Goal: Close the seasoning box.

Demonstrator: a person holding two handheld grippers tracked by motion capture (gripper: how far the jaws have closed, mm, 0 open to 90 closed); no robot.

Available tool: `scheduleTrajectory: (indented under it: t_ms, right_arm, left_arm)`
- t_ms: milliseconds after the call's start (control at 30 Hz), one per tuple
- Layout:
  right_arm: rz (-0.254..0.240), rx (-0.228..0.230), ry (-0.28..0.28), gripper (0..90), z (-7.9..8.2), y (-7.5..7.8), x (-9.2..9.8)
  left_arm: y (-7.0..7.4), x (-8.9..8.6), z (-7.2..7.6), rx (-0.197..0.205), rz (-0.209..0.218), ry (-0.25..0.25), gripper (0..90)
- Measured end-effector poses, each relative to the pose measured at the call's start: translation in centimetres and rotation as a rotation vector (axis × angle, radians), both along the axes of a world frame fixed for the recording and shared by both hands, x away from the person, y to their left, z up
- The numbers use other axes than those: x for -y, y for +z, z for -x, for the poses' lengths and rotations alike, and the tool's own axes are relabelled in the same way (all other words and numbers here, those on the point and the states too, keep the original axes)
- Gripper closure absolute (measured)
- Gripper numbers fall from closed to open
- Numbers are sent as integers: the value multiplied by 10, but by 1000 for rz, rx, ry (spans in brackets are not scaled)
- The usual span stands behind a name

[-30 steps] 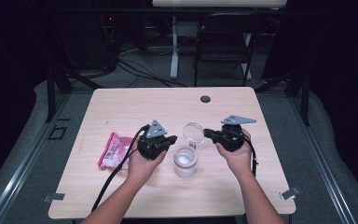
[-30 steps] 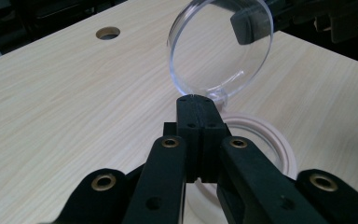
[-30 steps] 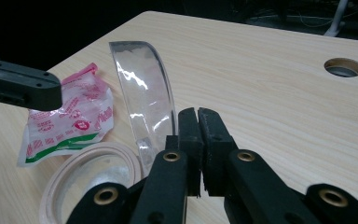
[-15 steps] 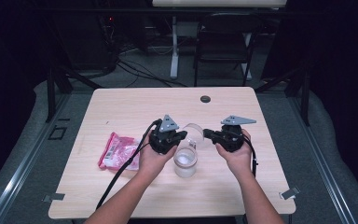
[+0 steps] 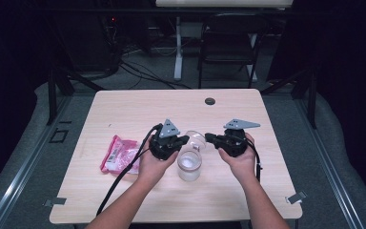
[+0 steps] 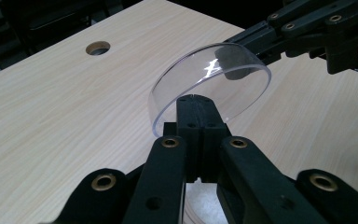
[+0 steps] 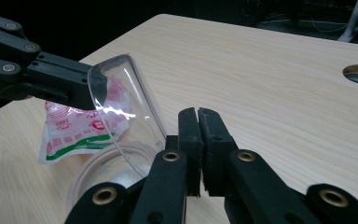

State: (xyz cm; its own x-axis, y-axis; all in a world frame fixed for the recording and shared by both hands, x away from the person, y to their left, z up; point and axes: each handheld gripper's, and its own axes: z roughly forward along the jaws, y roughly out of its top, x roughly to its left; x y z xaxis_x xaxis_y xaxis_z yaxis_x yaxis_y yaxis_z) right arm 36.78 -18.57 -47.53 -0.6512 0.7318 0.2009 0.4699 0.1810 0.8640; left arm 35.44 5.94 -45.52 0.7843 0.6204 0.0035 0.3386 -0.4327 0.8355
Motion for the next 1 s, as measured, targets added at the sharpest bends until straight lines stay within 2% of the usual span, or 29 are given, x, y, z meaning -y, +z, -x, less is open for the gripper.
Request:
scheduleTrajectory:
  t_ms: [300, 933, 1000]
  right_arm:
    - [-3, 5, 10, 873, 2, 1, -3]
    - [10, 13, 71, 861, 7, 3, -15]
    - [8, 14, 71, 857, 8, 3, -16]
  left_arm:
    - [-4, -5, 6, -10, 7, -4, 900]
    - [-17, -12, 20, -30, 17, -19, 899]
    - [-18, -13, 21, -29, 8, -22, 898]
